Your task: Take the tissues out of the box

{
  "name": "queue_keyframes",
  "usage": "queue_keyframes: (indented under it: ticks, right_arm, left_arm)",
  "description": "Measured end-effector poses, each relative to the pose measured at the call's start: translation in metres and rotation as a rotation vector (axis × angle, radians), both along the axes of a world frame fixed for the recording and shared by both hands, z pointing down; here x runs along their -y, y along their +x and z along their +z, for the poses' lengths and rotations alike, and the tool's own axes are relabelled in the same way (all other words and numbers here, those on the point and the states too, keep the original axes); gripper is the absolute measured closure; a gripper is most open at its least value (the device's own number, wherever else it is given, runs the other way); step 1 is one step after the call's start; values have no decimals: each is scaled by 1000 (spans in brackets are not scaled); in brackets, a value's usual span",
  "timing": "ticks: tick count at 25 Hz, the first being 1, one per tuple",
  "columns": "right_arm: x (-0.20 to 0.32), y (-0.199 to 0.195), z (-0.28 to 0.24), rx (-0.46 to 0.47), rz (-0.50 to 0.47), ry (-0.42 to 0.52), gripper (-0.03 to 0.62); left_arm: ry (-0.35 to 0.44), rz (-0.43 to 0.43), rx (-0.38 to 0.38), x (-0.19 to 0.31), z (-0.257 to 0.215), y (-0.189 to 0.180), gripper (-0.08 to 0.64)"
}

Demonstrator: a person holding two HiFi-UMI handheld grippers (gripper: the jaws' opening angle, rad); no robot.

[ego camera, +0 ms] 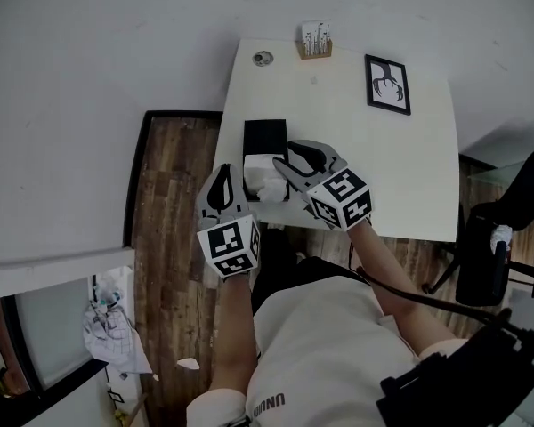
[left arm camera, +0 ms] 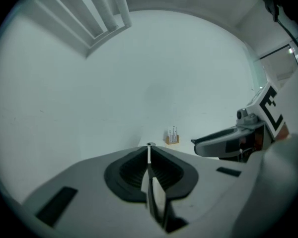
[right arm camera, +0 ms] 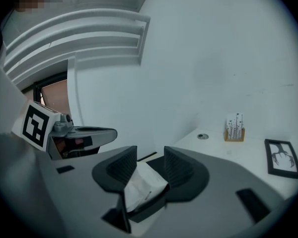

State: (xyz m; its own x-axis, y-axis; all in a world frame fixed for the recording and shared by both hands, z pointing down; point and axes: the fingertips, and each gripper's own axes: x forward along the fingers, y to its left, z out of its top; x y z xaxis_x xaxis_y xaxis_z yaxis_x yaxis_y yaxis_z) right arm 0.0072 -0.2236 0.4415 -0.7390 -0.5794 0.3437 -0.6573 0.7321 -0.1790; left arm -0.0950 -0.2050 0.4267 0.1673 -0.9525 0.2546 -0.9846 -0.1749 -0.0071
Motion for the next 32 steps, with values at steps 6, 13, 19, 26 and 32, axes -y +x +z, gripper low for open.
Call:
queue_keyframes:
  ticks: [6, 13, 19, 26, 32]
  right_arm:
    - [0, -10, 34, -86, -76, -67, 387]
    - [-2, -23, 55, -147, -143, -100, 380]
    - [-9, -32, 69, -214, -194, -114, 380]
    - [-10, -31, 78, -280, -190, -106, 424]
    - [-9, -32, 77, -321, -207, -90, 463]
  left_arm:
    - [-65, -8, -36, 6, 22, 0, 548]
    - [-109, -7, -55, 8, 36, 1, 548]
    - [-104, -14, -46, 8, 38, -4, 548]
    - [-99, -12, -26, 9, 37, -6, 548]
    - [-97, -21, -27, 10, 35, -10, 548]
